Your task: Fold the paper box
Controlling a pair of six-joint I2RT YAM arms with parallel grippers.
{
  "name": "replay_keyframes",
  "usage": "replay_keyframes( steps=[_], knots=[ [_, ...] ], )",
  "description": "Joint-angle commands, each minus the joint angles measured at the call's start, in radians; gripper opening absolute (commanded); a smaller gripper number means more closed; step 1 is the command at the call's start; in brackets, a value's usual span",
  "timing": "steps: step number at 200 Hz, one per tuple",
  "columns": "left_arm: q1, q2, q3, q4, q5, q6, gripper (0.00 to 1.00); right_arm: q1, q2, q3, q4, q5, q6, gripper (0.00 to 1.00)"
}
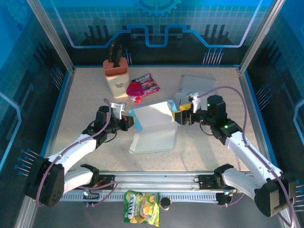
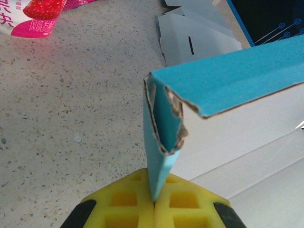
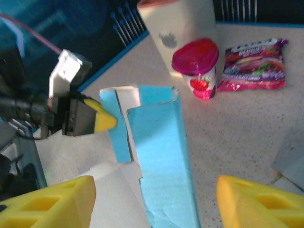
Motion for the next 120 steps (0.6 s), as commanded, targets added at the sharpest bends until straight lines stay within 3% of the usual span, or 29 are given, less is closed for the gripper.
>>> replay_keyframes(
  steps=[1,39,120],
  knots=[
    [0.014,0.003,0.036,0.011,0.022,-0.013,0.0,-0.077,-0.013,-0.015,0.079,-0.193,0.105,0.7],
    [0.026,0.008,0.043,0.033,0.052,-0.029,0.0,-0.132,0.079,-0.016,0.139,-0.255,0.118,0.57],
    [0.043,0.044,0.068,0.039,0.093,-0.027,0.0,-0.116,0.191,0.009,0.184,-0.277,0.065,0.5]
  ],
)
